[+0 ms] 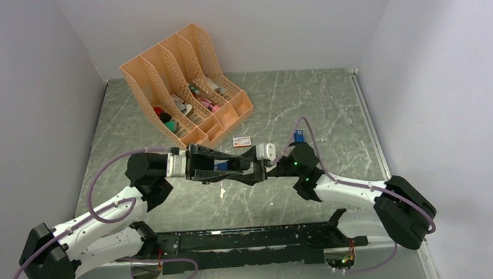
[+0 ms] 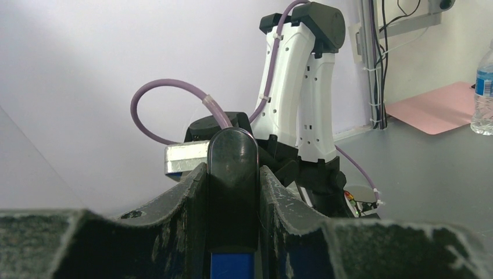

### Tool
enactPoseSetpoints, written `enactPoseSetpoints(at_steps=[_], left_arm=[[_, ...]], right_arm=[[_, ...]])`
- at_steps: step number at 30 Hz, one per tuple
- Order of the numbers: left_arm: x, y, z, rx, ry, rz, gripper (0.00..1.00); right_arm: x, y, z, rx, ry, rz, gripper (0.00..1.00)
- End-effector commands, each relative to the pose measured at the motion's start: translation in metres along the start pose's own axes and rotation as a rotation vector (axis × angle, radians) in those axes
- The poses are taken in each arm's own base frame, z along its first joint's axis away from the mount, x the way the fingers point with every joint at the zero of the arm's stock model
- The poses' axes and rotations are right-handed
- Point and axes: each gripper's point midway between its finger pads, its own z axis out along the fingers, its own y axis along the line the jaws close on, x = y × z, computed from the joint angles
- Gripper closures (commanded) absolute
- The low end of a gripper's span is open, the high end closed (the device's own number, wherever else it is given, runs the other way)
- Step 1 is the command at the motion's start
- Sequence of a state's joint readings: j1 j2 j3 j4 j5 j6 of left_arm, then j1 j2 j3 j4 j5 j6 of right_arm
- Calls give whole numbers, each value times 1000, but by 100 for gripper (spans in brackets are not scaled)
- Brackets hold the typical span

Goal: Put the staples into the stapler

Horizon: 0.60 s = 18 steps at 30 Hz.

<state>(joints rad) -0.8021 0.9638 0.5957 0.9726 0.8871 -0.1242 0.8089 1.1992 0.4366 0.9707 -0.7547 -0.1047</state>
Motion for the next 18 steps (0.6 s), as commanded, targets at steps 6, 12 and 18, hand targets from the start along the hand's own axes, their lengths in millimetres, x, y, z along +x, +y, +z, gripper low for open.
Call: enactPoseSetpoints(at_steps=[6, 12, 18], left_arm=[[-44, 6, 7, 8, -108, 146, 93], [-41, 7, 7, 0, -106, 139, 93], [-42, 15, 2, -75, -108, 141, 74]], right_arm=[[7, -5, 2, 23, -9, -8, 56], [12, -5, 2, 22, 3, -2, 71], [11, -8, -3, 47, -13, 58, 100]])
